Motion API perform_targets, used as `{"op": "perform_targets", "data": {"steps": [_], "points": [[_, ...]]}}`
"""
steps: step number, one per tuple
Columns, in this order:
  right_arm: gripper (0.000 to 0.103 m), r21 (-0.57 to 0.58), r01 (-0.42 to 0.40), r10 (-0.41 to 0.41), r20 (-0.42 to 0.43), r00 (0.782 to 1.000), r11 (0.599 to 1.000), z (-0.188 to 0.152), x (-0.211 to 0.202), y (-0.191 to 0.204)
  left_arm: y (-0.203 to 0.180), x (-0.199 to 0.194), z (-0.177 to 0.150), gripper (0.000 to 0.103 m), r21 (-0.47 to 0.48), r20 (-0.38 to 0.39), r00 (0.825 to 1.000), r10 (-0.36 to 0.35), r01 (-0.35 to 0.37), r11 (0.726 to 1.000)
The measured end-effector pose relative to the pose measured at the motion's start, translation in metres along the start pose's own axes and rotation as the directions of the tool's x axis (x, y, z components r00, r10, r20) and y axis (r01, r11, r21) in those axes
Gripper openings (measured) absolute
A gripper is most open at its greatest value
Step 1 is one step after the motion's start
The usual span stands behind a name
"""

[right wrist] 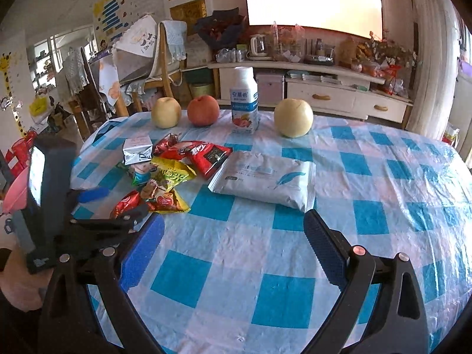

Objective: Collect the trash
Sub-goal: 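Grasp the red snack packet with the left tool while the right tool grasps the yellow chip bag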

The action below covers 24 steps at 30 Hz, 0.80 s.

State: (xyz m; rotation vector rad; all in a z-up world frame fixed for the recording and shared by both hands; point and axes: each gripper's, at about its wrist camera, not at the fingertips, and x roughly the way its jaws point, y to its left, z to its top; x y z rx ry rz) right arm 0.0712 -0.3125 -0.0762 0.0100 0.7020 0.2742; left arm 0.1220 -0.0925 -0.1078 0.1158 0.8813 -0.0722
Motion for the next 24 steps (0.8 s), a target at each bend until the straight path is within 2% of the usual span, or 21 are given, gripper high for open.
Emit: {"op": "perform_targets", "data": {"steps": [5,9,16,24], "points": [[0.096,0.008,-0.024,0.024,-0.019,1.0,1.0,0.0,0.005,0.003,0.013,0.001,-0.004,0.046,-0.056,-0.005,1.0,-0.016,0.015,0.998],[0.096,0.019,-0.055,0.056,-0.042,0.998,0.998,0.003,0.016,0.007,0.023,-0.006,-0.006,0.037,-0.048,0.012,0.999,-0.037,0.037,0.998],[0.096,0.048,-0.106,0.11,-0.095,0.989,0.993,0.013,0.055,0.022,0.053,-0.01,0.001,0.033,-0.079,0.004,0.998,-0.058,0.058,0.995],[0.096,0.041,-0.155,0.158,-0.102,0.982,0.987,0.023,0.095,0.06,0.088,-0.031,0.019,0.033,-0.058,0.085,0.996,-0.04,0.045,0.997]]}}
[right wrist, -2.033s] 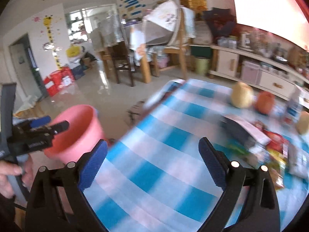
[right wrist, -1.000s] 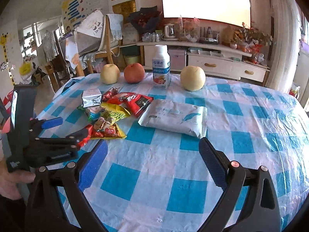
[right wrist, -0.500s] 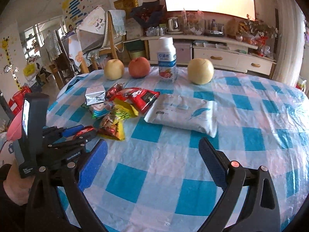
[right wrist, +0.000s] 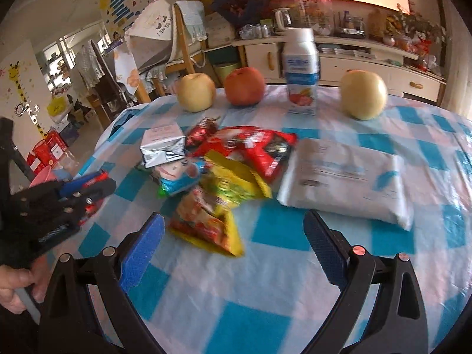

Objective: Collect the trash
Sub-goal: 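Grasp the red snack packet with the left tool while the right tool grasps the yellow chip bag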

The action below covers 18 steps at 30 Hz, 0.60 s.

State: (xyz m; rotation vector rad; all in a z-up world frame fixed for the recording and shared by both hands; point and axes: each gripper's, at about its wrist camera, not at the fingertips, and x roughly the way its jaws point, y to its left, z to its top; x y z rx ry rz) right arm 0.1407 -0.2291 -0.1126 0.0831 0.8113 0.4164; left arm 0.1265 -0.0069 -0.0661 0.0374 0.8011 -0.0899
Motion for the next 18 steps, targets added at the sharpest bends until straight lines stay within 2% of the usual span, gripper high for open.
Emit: {"op": "perform_targets", "data": {"steps": [7,9,10,15,18], "points": [[0.094,-0.024,0.019,-0.021,-0.057,0.998,1.0,0.002,0.034,0.021,0.028,0.005,0.002,0.033,-0.079,-0.02,1.0,-0.001,-0.001,0.997],[0.083,-0.031,0.03,-0.032,-0.084,0.996,0.999,0.002,0.042,0.022,0.028,0.005,0.002,0.033,-0.084,-0.021,1.0,-0.009,0.007,0.996],[0.073,-0.03,0.034,-0.036,-0.09,0.995,0.999,0.003,0.044,0.022,0.028,0.005,0.001,0.033,-0.082,-0.02,1.0,-0.014,0.012,0.997],[0.056,-0.045,0.036,-0.04,-0.089,0.995,0.998,0.004,0.044,0.018,0.026,0.004,0.0,0.033,-0.071,-0.015,1.0,-0.005,0.004,0.997],[0.053,-0.054,0.035,-0.04,-0.091,0.995,0.998,0.004,0.043,0.018,0.027,0.005,0.0,0.033,-0.073,-0.019,1.0,-0.002,0.001,0.997]]}}
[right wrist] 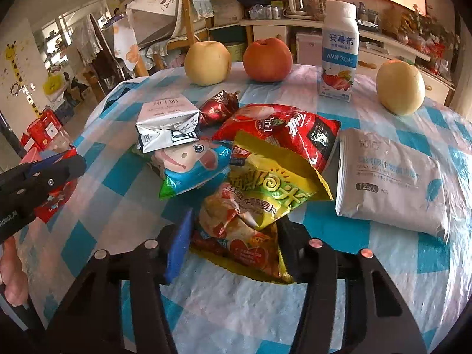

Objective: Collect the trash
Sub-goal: 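Grasp the red snack packet with the left tool while the right tool grasps the yellow chip bag, then carry both bags over the pink bucket and open both tools to drop them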

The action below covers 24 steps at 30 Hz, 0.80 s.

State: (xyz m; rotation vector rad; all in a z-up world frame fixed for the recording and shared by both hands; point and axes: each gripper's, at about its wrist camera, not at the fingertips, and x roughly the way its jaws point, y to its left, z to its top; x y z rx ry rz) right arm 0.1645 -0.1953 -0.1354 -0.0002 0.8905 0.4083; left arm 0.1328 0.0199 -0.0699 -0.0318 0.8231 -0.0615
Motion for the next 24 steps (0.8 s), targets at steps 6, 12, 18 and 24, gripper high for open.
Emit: {"op": "perform_targets", "data": {"steps": [6,12,18,24], "points": [[0.046,-0.007,-0.002,0.002,0.006,1.0,1.0,-0.002,-0.006,0.0,0.0,-0.001,0.0,0.033,0.008,0.016,1.0,-0.003,0.003,1.0],[0.044,-0.018,0.001,0.0,0.041,0.999,1.0,-0.002,-0.02,0.0,0.001,-0.005,0.001,0.033,0.006,0.031,1.0,-0.002,0.002,1.0],[0.044,-0.032,0.012,-0.009,0.083,0.996,0.999,0.001,-0.038,0.001,0.002,-0.008,0.003,0.033,0.008,0.038,0.999,-0.009,0.009,1.0],[0.044,-0.035,0.005,-0.001,0.124,0.992,0.999,0.004,-0.06,0.001,0.0,-0.02,0.006,0.033,0.014,0.07,0.997,-0.011,0.01,1.0]]}}
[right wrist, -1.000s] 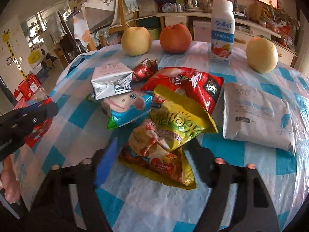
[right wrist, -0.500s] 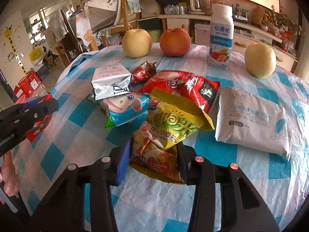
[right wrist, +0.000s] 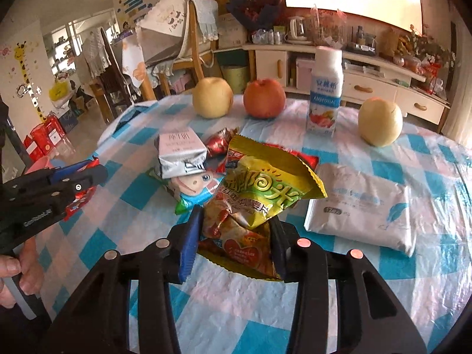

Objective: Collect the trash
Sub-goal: 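Carry both bags over the pink bucket and open both tools to drop them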

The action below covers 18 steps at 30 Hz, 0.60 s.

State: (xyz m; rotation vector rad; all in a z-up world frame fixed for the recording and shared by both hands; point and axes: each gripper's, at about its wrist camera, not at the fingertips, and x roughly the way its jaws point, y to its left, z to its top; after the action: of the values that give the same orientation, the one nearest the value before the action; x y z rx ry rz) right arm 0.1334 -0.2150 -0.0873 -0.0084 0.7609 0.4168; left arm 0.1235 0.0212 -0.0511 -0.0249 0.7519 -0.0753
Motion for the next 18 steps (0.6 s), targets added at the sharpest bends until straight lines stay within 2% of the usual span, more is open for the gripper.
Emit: {"op": "perform_targets", "data": {"steps": [4,7,18], "points": [[0.044,-0.03,0.006,-0.005,0.025,1.0,1.0,0.004,-0.014,0.009,0.001,-0.01,0.002,0.033,0.0,0.019,1.0,0.015,-0.015,1.0],[0.044,-0.058,0.009,-0.006,0.039,0.999,0.998,0.007,-0.023,0.02,0.011,-0.024,0.003,0.033,-0.042,0.021,1.0,0.018,-0.017,0.999],[0.044,-0.131,-0.056,0.069,0.101,0.993,0.99,0.032,-0.06,0.079,0.05,-0.088,0.007,0.033,-0.102,0.087,0.991,0.103,-0.094,0.99]]}}
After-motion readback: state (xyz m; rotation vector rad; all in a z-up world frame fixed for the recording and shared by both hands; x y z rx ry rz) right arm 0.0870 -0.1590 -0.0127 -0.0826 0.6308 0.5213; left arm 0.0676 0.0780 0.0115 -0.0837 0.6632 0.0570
